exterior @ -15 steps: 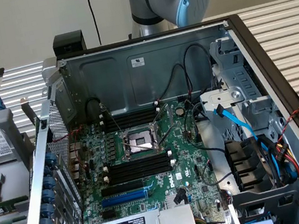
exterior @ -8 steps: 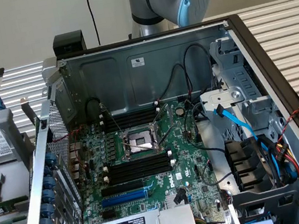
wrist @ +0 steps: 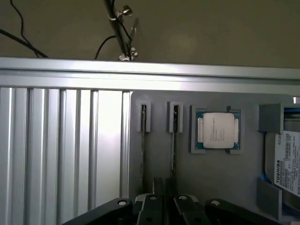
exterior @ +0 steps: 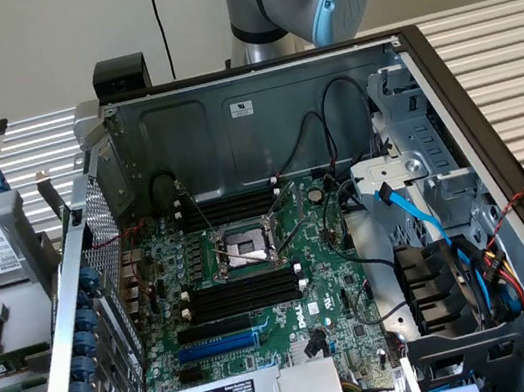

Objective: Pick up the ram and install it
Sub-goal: 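Pick up the ram and move it above insertion slot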

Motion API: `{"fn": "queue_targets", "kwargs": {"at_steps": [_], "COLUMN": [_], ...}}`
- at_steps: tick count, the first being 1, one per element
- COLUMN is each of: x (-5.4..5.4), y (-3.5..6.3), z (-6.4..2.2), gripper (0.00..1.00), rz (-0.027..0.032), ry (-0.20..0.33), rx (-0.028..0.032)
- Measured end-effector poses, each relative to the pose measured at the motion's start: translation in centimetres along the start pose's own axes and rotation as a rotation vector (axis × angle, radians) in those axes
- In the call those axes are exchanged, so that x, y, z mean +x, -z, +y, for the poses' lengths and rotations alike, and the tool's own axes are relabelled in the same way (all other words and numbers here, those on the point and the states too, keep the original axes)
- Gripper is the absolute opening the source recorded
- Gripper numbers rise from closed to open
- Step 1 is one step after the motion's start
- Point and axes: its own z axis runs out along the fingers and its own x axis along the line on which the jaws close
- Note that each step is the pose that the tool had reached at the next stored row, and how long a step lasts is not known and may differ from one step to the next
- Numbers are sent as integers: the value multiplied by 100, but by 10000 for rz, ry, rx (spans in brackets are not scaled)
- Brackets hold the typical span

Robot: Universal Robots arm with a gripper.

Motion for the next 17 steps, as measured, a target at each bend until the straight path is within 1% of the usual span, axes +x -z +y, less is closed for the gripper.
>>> {"fn": "queue_targets", "kwargs": {"at_steps": [1,5,8,10,11,17], "x": [13,37,106,126,128,132], "y": [-7,-19,-46,-67,-83,-184], "z": [-2,-11,-76,-136,-151,-157], "gripper": [18,18,18,18,18,18], "rz": [2,3,3,3,2,4], "ry": [-1,1,-2,-4,-3,-4], "rx": [-14,-15,-67,-103,-104,-104]}}
